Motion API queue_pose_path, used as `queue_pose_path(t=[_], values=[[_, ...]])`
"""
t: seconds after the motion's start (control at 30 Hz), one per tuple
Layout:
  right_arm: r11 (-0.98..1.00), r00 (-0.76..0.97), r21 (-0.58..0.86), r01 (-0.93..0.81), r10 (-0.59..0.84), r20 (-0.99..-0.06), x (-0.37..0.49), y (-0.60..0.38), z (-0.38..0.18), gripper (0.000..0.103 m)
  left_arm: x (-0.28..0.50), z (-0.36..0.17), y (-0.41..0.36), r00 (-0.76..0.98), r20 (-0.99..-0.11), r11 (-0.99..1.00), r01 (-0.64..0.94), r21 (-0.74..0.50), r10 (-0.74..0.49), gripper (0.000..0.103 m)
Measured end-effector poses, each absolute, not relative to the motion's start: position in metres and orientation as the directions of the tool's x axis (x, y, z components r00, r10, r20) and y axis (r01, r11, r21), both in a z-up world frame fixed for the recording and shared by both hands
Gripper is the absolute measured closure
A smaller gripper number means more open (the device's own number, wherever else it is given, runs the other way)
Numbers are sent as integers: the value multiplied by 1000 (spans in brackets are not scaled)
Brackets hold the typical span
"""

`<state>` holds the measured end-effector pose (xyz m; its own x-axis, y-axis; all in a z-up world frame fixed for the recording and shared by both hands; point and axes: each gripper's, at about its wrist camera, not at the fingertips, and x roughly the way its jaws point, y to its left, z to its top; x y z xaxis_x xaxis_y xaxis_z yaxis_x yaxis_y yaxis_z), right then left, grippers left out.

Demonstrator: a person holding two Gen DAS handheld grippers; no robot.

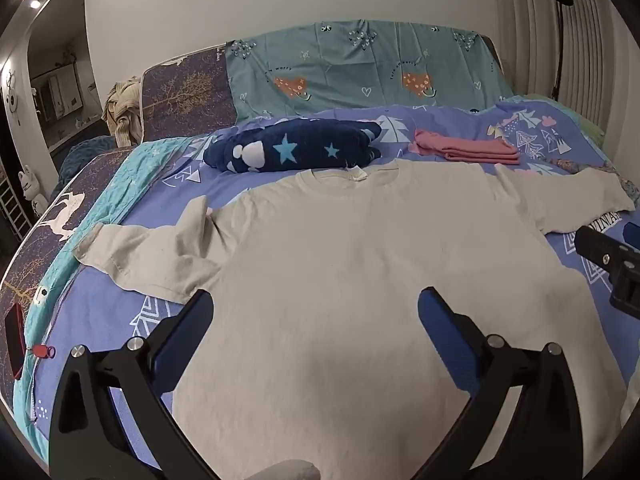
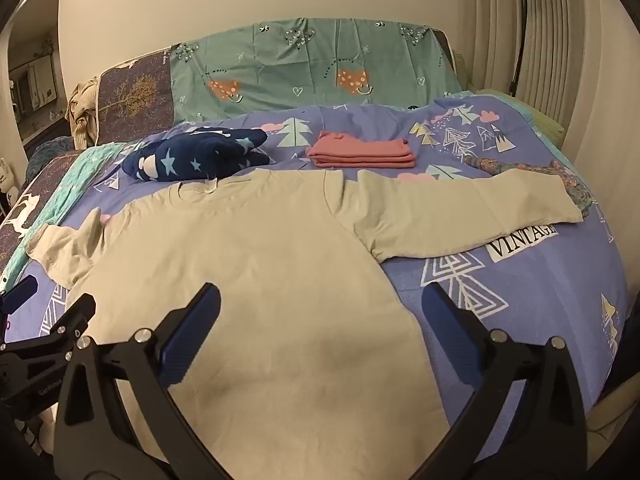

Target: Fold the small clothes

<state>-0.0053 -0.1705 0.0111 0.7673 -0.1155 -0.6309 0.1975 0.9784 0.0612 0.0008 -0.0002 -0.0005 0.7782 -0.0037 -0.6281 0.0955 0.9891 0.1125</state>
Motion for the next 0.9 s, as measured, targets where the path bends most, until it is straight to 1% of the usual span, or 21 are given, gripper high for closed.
queue_pose_path(t=[0.1, 0.27, 0.5, 0.9], values=[[977, 765, 71, 200, -110, -634, -4, -167, 10, 2, 1, 0, 1, 777, -629, 989, 97, 108, -8, 1], [977, 763, 81, 199, -102, -639, -3, -163, 8, 2, 1, -14, 4, 774, -633, 990, 100, 103, -13, 1], [983, 757, 58, 173, -95, -646, -2, -155, 7, 2, -1, -9, 8, 769, -639, 988, 109, 109, -14, 1], [985, 750, 50, 168, -95, -654, -1, -146, 7, 2, 0, -11, 21, 760, -649, 992, 102, 71, -32, 1]])
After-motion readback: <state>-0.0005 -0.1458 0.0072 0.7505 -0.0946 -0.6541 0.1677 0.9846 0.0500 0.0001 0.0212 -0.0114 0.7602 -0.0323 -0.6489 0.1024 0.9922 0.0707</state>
